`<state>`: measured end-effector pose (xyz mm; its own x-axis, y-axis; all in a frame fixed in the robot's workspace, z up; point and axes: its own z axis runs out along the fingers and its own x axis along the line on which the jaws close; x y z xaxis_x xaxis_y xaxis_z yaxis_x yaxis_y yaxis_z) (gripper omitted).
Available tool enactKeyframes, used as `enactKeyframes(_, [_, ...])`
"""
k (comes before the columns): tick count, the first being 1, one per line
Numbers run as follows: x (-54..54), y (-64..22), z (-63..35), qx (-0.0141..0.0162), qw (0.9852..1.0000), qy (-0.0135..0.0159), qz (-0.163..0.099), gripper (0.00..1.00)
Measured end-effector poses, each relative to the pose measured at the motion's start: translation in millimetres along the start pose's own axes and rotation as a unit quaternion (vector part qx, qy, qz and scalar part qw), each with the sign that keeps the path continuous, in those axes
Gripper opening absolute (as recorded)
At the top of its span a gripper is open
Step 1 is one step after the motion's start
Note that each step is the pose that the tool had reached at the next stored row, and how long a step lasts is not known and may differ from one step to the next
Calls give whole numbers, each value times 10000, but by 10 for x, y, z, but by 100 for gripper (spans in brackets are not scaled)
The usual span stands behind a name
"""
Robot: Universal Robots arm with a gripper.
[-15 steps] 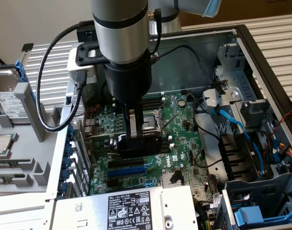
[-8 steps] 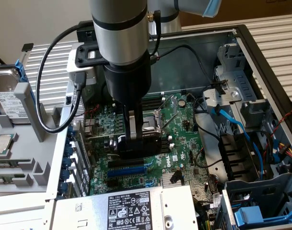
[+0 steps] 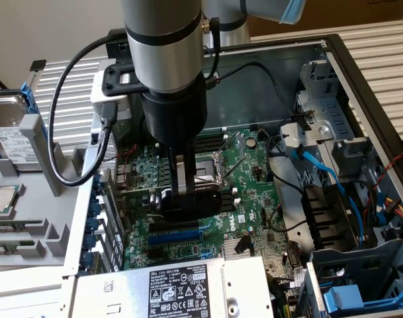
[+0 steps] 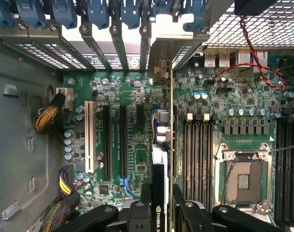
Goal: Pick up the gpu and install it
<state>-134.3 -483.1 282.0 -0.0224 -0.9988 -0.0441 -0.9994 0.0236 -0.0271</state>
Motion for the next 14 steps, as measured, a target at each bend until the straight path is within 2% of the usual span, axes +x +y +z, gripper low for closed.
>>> enactKeyframes(8, [-3,15,28,0,10000,-14,18,27])
enactKeyframes(14, [-3,45,32,0,10000,-41,23,27])
